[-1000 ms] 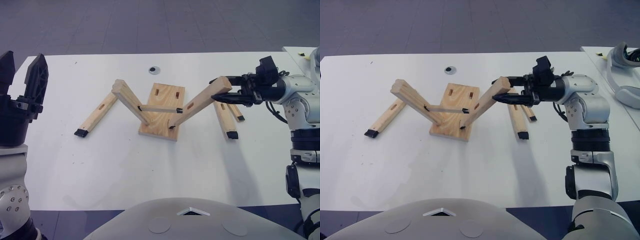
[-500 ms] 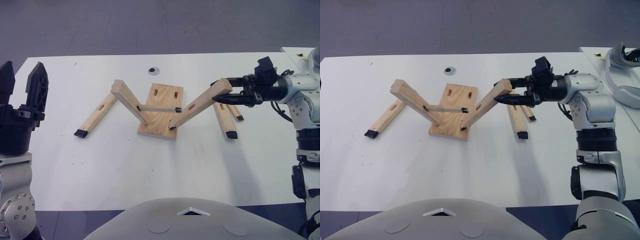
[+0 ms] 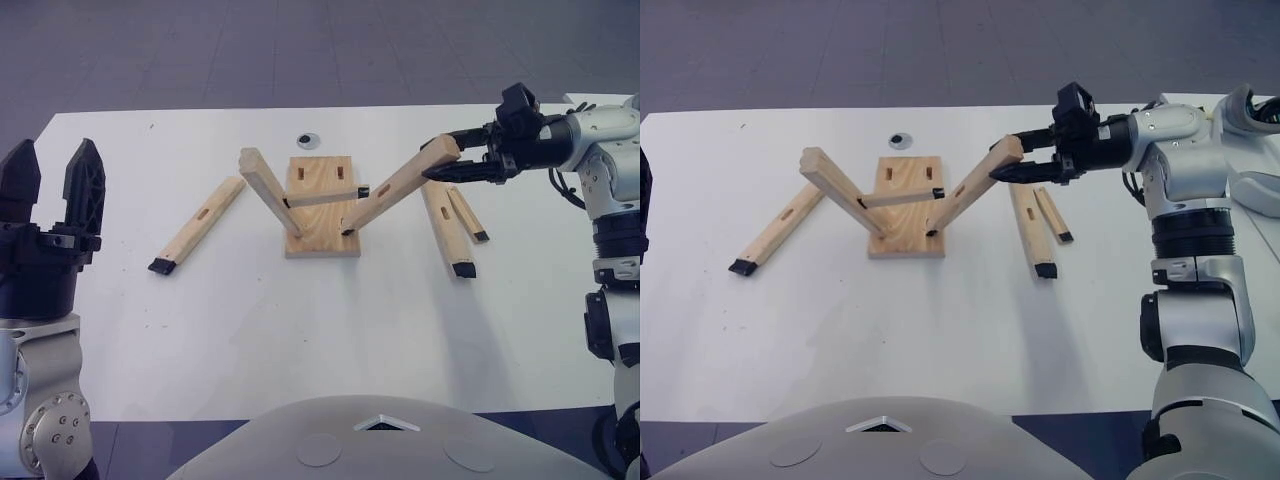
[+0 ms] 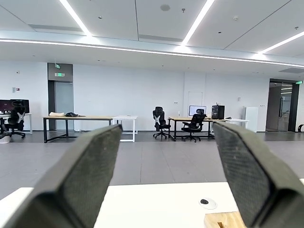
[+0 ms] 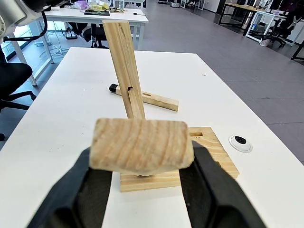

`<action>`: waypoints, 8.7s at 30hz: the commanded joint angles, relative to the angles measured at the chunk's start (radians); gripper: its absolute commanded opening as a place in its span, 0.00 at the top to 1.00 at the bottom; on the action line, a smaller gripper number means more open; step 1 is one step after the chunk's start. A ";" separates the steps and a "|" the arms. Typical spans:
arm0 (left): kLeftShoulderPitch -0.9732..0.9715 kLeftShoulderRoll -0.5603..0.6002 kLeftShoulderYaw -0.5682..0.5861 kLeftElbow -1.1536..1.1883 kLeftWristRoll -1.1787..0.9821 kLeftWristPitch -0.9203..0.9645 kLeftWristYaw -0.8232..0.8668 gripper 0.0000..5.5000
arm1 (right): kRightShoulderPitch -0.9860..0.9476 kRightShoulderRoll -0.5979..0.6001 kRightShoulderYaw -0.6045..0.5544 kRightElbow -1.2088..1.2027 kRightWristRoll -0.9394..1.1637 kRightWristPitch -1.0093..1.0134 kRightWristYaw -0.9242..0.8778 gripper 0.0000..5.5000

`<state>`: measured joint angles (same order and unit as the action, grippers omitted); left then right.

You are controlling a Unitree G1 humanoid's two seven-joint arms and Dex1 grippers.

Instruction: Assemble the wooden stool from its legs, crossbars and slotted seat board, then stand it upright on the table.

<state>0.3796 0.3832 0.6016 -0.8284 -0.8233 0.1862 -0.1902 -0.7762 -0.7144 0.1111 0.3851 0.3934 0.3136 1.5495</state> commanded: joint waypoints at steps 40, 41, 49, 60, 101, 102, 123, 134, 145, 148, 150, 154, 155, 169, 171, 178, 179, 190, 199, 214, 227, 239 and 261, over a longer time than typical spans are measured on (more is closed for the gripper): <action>-0.024 -0.016 -0.056 0.031 0.040 -0.035 -0.008 0.36 | -0.129 0.055 0.070 0.142 -0.004 -0.004 0.050 0.63; -0.023 -0.013 -0.051 0.031 0.036 -0.033 -0.010 0.36 | -0.122 0.056 0.066 0.135 -0.004 0.003 0.048 0.63; 0.010 -0.024 -0.013 0.075 0.024 -0.062 -0.070 0.36 | -0.120 0.058 0.043 0.156 -0.032 -0.017 0.051 0.63; 0.027 -0.046 -0.023 0.097 0.042 -0.092 -0.105 0.36 | -0.141 0.080 0.046 0.198 -0.073 -0.066 0.056 0.63; -0.003 -0.105 -0.118 0.103 0.110 -0.132 -0.065 0.36 | -0.414 0.185 0.488 0.389 -0.027 -0.110 0.065 0.63; -0.003 -0.106 -0.119 0.101 0.111 -0.132 -0.064 0.36 | -0.413 0.187 0.499 0.386 -0.028 -0.112 0.065 0.63; -0.085 -0.120 -0.190 0.106 0.168 -0.117 -0.014 0.36 | -0.472 0.264 0.613 0.435 -0.200 -0.079 0.065 0.53; -0.153 -0.098 -0.169 0.134 0.141 -0.020 0.091 0.36 | -0.435 0.248 0.476 0.532 -0.357 -0.127 0.048 0.34; -0.199 -0.062 -0.188 0.102 0.196 0.143 0.218 0.36 | -0.519 0.346 0.067 -0.053 -0.173 -0.176 -0.636 0.34; -0.194 -0.074 -0.200 0.088 0.212 0.150 0.238 0.36 | -0.241 0.353 0.119 -0.550 -0.146 0.024 -0.747 0.34; -0.193 -0.071 -0.205 0.087 0.220 0.150 0.243 0.36 | -0.118 0.322 0.149 -0.707 -0.128 0.152 -0.776 0.34; -0.186 -0.074 -0.221 0.100 0.241 0.138 0.240 0.36 | 0.023 0.256 0.204 -0.847 -0.238 0.217 -0.785 0.34; -0.187 -0.078 -0.228 0.104 0.247 0.135 0.241 0.36 | 0.035 0.237 0.212 -0.869 -0.234 0.254 -0.769 0.34; -0.187 -0.119 -0.243 0.115 0.277 0.125 0.212 0.36 | -0.040 0.118 0.264 -0.478 -0.485 -0.055 -0.736 0.34; -0.197 -0.118 -0.244 0.119 0.276 0.129 0.208 0.36 | -0.052 0.177 0.241 -0.466 -0.466 -0.090 -0.761 0.34; -0.213 -0.123 -0.256 0.115 0.278 0.143 0.203 0.36 | -0.040 0.362 0.167 -0.600 -0.552 -0.188 -1.034 0.34; -0.213 -0.124 -0.257 0.112 0.277 0.145 0.204 0.36 | -0.022 0.364 0.176 -0.613 -0.594 -0.215 -1.068 0.34; -0.213 -0.160 -0.289 0.084 0.294 0.159 0.231 0.36 | 0.220 0.311 0.482 -0.367 -0.924 -0.338 -0.991 0.34; -0.228 -0.173 -0.290 0.107 0.300 0.145 0.225 0.36 | 0.060 0.459 0.280 -0.407 -0.719 -0.191 -0.966 0.34; -0.252 -0.384 -0.581 -0.029 0.704 0.269 0.599 0.36 | -0.141 0.295 -0.057 0.398 -0.581 -0.302 -1.210 0.34; -0.287 -0.526 -0.696 0.115 0.764 0.301 0.623 0.36 | 0.137 0.469 0.177 -0.525 -0.152 0.223 -0.738 0.34; 0.037 -0.478 -0.501 -0.072 0.764 0.297 0.571 0.36 | 0.255 0.366 -0.043 -0.261 -0.411 0.198 -1.157 0.34; -0.085 -0.395 -0.690 -0.014 0.656 0.517 0.300 0.36 | 0.262 0.469 0.118 -0.678 -0.232 0.462 -1.047 0.34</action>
<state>0.2673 -0.0464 -0.0846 -0.8514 -0.0797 0.6750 0.2212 -0.4682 -0.2597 0.1589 -0.3274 0.1154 0.8266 0.4125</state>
